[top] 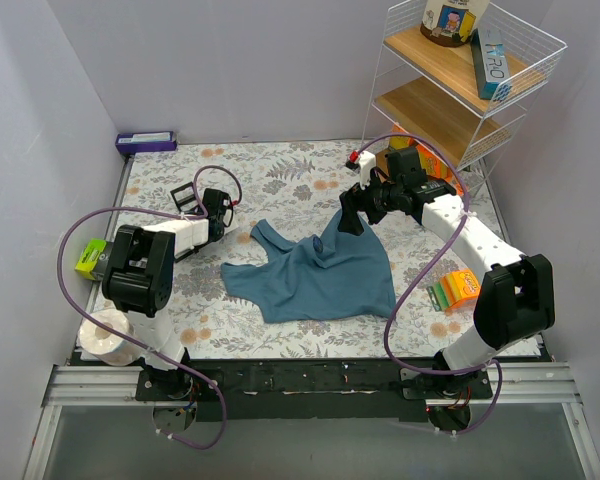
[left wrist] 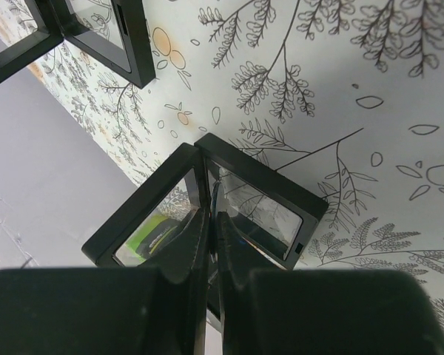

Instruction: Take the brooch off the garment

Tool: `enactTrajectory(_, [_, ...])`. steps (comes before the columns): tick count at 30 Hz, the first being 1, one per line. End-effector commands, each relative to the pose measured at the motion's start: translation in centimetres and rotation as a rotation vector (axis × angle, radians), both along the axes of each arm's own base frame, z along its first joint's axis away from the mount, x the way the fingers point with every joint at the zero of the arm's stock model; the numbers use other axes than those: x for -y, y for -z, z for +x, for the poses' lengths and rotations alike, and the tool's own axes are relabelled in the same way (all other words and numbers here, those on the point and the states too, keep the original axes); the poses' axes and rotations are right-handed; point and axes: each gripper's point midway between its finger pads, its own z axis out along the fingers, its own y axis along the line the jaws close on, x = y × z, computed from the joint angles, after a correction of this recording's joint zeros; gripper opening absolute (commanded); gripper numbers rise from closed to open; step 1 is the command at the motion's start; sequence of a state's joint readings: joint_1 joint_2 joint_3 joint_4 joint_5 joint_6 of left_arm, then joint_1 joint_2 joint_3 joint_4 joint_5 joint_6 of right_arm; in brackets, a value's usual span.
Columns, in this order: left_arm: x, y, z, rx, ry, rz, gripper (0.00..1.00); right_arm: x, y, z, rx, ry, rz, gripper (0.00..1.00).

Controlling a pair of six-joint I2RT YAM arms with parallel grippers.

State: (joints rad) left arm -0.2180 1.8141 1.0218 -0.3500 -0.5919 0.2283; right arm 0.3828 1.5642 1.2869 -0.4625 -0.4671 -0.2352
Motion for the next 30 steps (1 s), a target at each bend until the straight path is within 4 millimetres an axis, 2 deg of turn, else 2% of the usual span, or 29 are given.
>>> enactTrajectory(1, [-0.4, 0.1, -0.3, -0.011, -0.012, 0.012, 0.00, -0.7, -1.5, 0.8, 0.042, -0.015, 0.025, 0.97])
enactTrajectory(7, [-0.3, 1.0, -1.1, -0.064, -0.052, -0.010, 0.00, -0.6, -1.3, 0.9, 0.042, -0.017, 0.021, 0.97])
enactTrajectory(13, [-0.1, 1.0, -1.4, -0.075, -0.069, -0.030, 0.00, -0.6, -1.2, 1.0, 0.040, -0.014, 0.022, 0.98])
enactTrajectory(19, [0.2, 1.0, -1.8, -0.088, -0.087, -0.057, 0.15, -0.7, -1.1, 1.1, 0.041, -0.018, 0.020, 0.97])
enactTrajectory(30, [0.5, 1.1, -2.7, -0.105, -0.111, -0.093, 0.24, -0.7, -1.0, 1.2, 0.041, -0.017, 0.019, 0.98])
